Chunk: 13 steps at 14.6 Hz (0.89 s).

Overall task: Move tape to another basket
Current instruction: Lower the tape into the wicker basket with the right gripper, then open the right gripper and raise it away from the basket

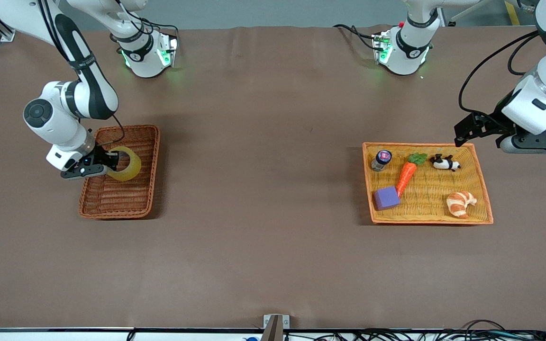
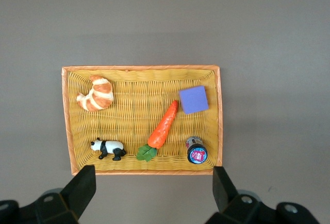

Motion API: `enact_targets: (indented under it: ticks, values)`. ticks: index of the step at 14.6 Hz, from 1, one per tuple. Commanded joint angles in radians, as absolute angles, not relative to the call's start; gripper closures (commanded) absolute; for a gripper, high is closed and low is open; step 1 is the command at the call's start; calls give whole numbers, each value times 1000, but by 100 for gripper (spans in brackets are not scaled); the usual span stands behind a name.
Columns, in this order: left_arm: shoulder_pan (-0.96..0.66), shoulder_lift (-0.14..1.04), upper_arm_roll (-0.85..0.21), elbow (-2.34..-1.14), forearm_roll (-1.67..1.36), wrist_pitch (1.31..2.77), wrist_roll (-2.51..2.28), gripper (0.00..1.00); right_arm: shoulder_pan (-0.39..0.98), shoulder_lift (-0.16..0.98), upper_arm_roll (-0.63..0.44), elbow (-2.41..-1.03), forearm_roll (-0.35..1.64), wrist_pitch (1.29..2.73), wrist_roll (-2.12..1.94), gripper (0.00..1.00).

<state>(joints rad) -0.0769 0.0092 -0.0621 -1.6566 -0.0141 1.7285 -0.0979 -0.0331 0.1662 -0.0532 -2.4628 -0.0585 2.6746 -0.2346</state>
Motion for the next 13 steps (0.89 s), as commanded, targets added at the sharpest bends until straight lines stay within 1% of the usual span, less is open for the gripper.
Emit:
enact_targets:
  ticks: [1,3,4,5,6,7,8,11,13]
  values:
    - [-72,-2,-63,-1647,-9,1710,-83,0,-51,163,-40,-2494,-61,2723,-247,88]
    - [-72,-2,-63,-1649,-11,1710,-83,0,-51,179,-40,-2490,-61,2729,-247,77]
    - [-72,-2,-63,-1649,-11,1710,-83,0,-51,186,-40,-2488,-61,2735,-247,68]
    - [-72,0,-63,-1649,-11,1710,-84,0,-51,189,-40,-2488,-61,2744,-247,51]
    - [-72,0,-63,-1649,-11,1710,-83,0,-52,190,-40,-2487,-61,2744,-247,23]
    - [-72,0,-63,-1649,-11,1710,-84,0,-54,189,-40,-2485,-61,2744,-247,4]
    - [-72,0,-63,-1649,-11,1710,-84,0,-54,184,-40,-2479,-61,2735,-247,0]
    - [-72,2,-63,-1649,-11,1710,-84,0,-51,122,-40,-2439,-61,2717,-233,0]
    - [-72,3,-61,-1648,-11,1710,-84,0,-49,72,-38,-2367,-60,2608,-215,0]
